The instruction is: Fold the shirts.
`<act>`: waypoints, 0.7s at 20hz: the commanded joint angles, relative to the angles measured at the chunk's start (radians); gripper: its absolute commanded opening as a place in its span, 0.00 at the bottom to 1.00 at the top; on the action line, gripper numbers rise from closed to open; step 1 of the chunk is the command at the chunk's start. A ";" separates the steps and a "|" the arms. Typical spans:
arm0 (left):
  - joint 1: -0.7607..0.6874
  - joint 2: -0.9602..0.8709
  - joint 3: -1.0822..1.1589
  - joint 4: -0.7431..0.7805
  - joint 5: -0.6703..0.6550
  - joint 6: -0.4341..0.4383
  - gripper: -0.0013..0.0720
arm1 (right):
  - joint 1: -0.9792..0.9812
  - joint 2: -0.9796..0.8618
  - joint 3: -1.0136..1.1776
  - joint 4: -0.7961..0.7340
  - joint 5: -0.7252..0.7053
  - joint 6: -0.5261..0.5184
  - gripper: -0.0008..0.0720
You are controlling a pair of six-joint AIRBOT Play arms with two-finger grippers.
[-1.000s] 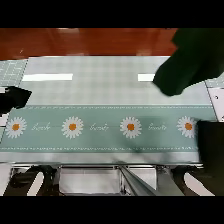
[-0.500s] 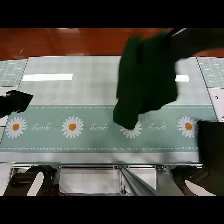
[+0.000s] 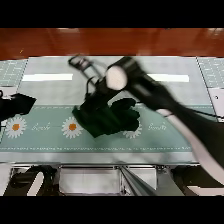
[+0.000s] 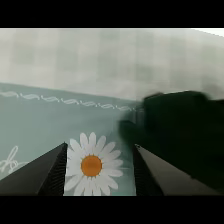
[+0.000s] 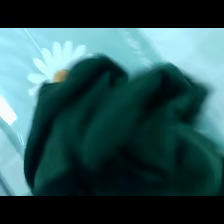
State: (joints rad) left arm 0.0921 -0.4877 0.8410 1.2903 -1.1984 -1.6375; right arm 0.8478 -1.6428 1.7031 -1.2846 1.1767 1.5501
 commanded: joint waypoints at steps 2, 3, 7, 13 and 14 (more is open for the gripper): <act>0.001 -0.011 -0.121 -0.098 0.004 0.026 0.71 | -0.006 -0.107 -0.001 0.081 -0.079 0.052 0.58; 0.001 -0.024 -0.132 -0.114 0.001 0.050 0.71 | -0.048 -0.084 0.010 0.074 -0.037 0.048 0.58; 0.118 -0.076 -0.008 0.055 0.011 0.116 0.71 | -0.343 0.106 0.025 -0.102 0.232 0.032 0.58; 0.271 -0.269 -0.224 -0.394 -0.137 0.260 0.70 | -0.784 0.452 -0.437 -0.034 0.072 0.074 0.58; 0.271 -0.301 -0.276 -0.394 -0.149 0.261 0.70 | -0.825 0.504 -0.553 0.004 0.035 0.042 0.58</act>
State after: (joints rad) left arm 0.3328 -0.6975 0.6834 1.0420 -1.2579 -1.4727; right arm 0.1867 -1.2884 1.4040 -1.3659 1.3060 1.6173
